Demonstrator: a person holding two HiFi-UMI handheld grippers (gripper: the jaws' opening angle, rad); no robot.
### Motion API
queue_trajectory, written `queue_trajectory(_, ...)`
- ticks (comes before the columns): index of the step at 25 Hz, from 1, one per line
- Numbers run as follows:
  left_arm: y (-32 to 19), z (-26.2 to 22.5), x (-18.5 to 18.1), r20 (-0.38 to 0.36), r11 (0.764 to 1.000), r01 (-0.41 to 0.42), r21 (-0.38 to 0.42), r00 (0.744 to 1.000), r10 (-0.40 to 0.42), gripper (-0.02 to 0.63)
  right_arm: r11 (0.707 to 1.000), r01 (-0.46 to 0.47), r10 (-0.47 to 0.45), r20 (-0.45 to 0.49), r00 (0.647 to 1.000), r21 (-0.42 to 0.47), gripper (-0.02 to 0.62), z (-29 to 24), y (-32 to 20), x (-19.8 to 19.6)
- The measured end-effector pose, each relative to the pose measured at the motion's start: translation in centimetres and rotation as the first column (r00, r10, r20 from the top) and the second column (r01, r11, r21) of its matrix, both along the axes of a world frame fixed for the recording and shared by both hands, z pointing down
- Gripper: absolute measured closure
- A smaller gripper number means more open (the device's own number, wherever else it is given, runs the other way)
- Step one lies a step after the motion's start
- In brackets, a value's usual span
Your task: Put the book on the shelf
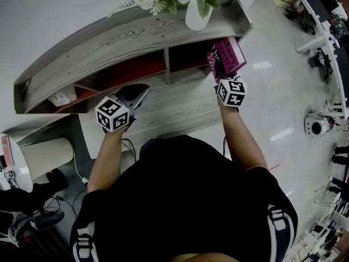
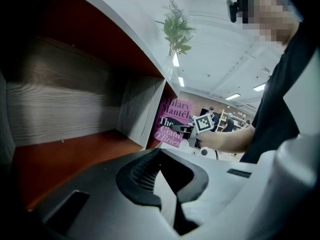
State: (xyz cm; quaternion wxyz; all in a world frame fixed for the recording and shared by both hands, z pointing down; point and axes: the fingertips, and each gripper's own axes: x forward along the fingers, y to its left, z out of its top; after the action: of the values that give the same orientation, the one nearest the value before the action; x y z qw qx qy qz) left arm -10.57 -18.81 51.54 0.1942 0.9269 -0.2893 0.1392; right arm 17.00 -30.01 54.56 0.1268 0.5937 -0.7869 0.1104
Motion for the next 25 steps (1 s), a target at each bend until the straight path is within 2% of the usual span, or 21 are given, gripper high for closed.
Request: queue_trajectory(25,0.2,0.8,-1.4,0.000,1.000,0.013,-0.019,1.000,-0.013,0.586,1.000,-0.028,0.028,0.003,1.000,0.009,0.444,0.4,-2.3,-0.9)
